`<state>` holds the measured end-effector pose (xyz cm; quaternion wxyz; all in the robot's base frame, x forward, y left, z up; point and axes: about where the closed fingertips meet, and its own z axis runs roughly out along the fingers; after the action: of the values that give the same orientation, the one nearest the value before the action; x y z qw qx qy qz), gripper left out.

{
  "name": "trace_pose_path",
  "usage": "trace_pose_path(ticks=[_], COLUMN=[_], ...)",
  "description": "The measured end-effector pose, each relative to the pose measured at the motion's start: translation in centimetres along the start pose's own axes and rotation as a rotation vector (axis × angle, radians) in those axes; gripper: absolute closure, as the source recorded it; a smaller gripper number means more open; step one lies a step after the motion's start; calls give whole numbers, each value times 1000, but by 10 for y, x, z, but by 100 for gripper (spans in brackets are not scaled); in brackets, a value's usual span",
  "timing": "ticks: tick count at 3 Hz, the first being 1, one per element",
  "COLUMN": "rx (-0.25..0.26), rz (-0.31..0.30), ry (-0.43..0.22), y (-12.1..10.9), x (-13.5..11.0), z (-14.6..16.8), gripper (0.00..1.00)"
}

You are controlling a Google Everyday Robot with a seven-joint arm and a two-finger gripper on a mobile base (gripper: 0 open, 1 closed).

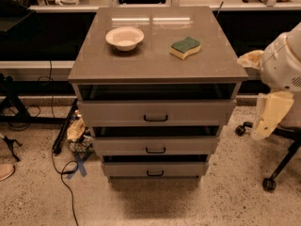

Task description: Open top drawer

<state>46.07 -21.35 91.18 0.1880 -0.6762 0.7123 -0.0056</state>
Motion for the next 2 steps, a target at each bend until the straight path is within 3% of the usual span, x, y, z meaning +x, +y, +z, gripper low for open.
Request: trace_pose_path(ticks=[1,2], rx=[-32,-36], rz=[-76,-106], ry=[-123,-147], y=[3,3], x=[-1,-3], z=[49,56], gripper=[0,0])
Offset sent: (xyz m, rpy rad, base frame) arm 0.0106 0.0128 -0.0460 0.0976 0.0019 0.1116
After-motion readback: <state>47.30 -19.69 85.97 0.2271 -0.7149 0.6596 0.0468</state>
